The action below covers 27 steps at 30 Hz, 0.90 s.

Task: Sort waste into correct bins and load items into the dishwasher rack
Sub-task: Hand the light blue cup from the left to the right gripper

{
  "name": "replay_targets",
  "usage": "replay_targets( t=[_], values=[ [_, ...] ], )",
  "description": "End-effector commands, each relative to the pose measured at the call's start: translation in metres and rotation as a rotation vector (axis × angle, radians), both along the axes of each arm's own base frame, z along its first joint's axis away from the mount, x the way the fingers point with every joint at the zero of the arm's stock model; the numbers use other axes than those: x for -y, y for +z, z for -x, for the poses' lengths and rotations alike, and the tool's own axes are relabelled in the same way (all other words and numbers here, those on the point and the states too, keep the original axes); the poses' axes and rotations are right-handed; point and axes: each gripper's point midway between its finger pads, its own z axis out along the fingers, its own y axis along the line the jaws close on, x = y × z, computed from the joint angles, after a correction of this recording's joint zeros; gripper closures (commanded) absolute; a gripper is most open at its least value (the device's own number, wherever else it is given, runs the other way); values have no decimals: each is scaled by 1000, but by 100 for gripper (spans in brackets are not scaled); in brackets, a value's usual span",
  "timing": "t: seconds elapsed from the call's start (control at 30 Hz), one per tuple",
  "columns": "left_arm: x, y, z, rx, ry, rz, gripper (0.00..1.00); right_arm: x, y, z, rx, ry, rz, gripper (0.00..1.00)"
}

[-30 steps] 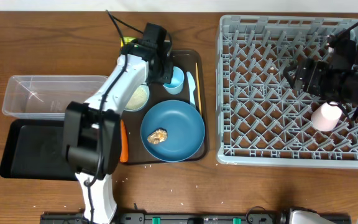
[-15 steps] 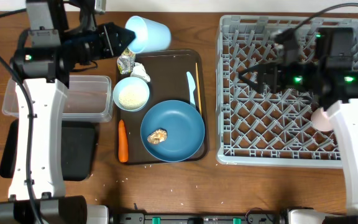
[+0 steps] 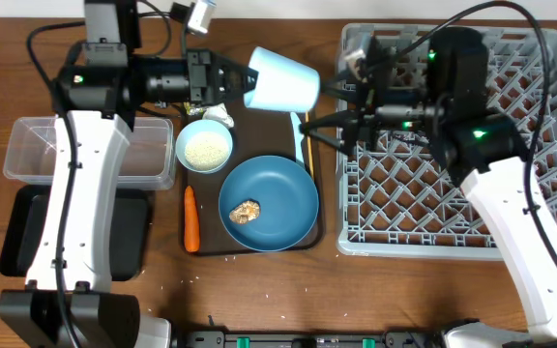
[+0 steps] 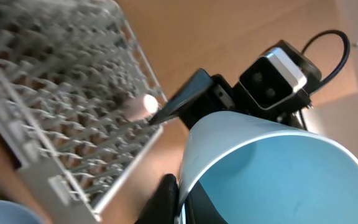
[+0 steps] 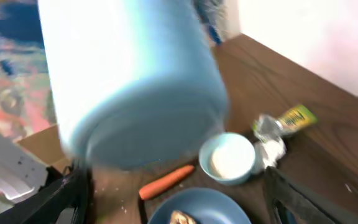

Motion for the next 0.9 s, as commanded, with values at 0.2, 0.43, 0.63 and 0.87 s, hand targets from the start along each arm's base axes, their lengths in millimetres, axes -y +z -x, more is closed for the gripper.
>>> replay_targets(
  t=[0.2,0.43,0.63,0.87],
  values=[
    [11,8,14,-29,-65,46,94,-17,24,23,126,154,-83,17],
    [11,8,14,-28,-65,46,94,-14,36,21,175,161,-110,22],
    [11,9,13,-27,-64,46,94,-11,46,26,211,165,-124,35],
    [11,10,10,-19,-55,44,94,-8,53,26,211,133,-124,46]
  ],
)
